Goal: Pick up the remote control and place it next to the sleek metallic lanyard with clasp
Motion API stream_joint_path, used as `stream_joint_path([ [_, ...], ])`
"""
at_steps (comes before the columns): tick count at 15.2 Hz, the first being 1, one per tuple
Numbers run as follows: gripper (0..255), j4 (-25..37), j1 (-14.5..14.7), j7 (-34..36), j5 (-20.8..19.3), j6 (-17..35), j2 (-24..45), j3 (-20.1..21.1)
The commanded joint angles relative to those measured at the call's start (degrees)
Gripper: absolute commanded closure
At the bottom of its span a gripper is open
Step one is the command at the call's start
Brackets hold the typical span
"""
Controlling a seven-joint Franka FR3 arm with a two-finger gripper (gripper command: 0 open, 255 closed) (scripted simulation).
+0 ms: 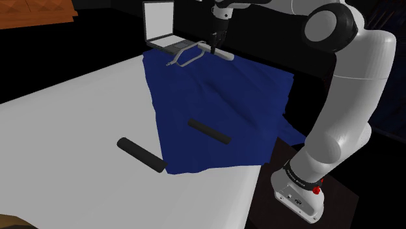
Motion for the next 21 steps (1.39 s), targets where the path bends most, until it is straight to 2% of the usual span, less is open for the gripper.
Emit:
stream_joint_path([
  [1, 255, -1.93, -0.11, -0.05, 0.02, 1.69, -0.29, -0.02],
  [21, 255, -13.92, -0.25, 0.51, -0.4, 16.01, 2.05, -0.22],
])
